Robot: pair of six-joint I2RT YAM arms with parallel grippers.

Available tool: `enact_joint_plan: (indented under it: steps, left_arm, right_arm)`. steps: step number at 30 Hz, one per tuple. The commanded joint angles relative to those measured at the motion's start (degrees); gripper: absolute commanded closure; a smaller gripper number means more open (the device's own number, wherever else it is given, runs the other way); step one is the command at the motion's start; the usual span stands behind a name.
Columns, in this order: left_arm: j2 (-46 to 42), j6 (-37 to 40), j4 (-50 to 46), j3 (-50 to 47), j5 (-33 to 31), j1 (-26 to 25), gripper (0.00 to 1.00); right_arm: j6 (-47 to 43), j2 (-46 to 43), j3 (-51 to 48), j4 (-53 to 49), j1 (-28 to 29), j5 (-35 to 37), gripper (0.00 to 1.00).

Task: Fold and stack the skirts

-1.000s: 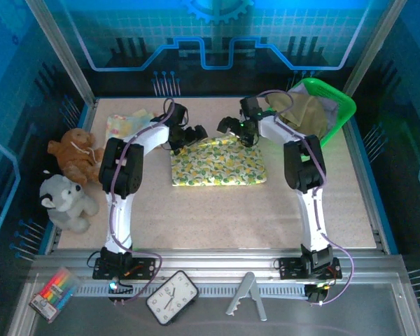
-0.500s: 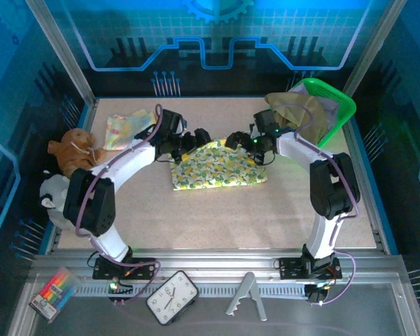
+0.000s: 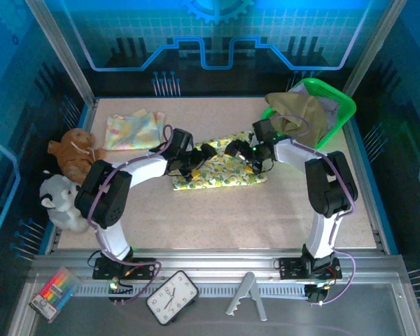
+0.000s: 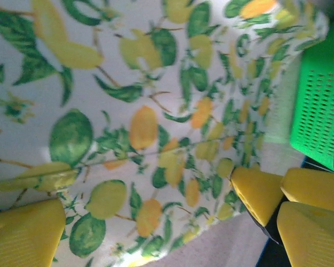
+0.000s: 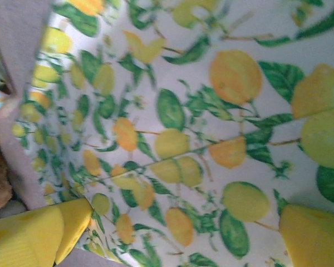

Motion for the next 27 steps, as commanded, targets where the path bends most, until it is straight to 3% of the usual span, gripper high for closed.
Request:
enact_joint_plan:
  steps: [1,6,8,15,20,23,27]
  left_arm:
    - [1.8,-0.1,0.8,-1.1,-1.0,-0.2,0.01]
    - [4.0,8.8,-8.8,0.9,-4.6,0.8,0.01]
    - [4.9,11.9,-12.7,1.7,-5.7,1.4,0.01]
    - [-4.9,19.1,-15.5,2.3,1.6,4.8,0.01]
    - [-12.7,24.4,-19.1,0.4,-0.5,9.2,0.01]
    - [-11.7,27.5,-23.9,0.4,-1.4,13.1,0.01]
    - [-9.5,30.7,-23.9,-0.2,1.5,16.4,0.09]
  right_arm:
    - [-1.1,2.1,-0.8,-1.5,-0.2,1.9,0.00]
    - [-4.6,0.5,-1.9,-8.7,2.1,14.2,0.00]
    - [-4.0,-0.5,-3.1,-9.2,3.3,15.8,0.00]
    - [2.0,-6.8,-6.7,-4.3,4.5,11.9,0.00]
    - [-3.4,-7.9,-0.3,-8.4,5.2,13.3,0.00]
    - [-7.3,-5.5,2.1,-8.7,4.4,12.7,0.00]
    - [-12.5,0.3,6.2,-9.4,2.3,7.7,0.01]
